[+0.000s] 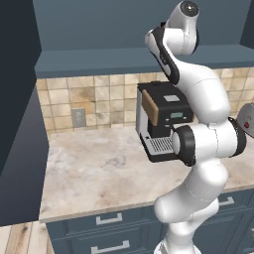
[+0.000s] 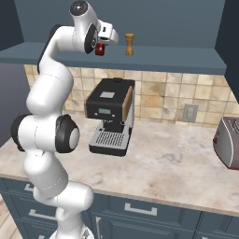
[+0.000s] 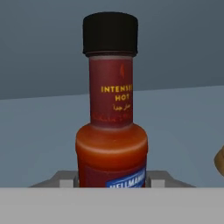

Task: Take 2 condiments from the cabinet and move them on the counter near the stove.Make sure the condiments are lined up with each other, next to each other.

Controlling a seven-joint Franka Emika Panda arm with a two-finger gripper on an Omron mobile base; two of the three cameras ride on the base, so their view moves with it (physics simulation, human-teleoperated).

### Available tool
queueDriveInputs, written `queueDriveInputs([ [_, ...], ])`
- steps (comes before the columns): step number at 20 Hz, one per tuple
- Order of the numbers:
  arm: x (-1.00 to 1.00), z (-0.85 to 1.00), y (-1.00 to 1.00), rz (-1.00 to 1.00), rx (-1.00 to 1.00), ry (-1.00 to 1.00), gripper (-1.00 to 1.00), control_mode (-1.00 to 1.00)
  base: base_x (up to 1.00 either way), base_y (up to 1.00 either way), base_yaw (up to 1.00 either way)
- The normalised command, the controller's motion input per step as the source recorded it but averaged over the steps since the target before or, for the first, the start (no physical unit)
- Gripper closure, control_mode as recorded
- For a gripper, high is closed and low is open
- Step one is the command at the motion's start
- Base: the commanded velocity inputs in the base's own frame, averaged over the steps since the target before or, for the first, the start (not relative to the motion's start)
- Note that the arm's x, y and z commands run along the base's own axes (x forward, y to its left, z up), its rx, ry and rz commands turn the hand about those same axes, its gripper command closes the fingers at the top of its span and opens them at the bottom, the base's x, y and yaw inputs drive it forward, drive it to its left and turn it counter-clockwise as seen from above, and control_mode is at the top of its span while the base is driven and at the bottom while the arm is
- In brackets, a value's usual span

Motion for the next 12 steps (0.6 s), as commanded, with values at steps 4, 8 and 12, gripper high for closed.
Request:
queueDriveInputs([
  [4, -0.24, -0.05, 0.0, 0.0, 0.0, 0.0, 1.0, -1.0, 0.0, 0.0, 0.0],
  [8, -0.67, -0.14, 0.0, 0.0, 0.0, 0.0, 1.0, -1.0, 0.0, 0.0, 0.0],
  [12, -0.78, -0.18, 0.0, 0.04, 0.0, -0.03, 1.0, -1.0, 0.0, 0.0, 0.0],
])
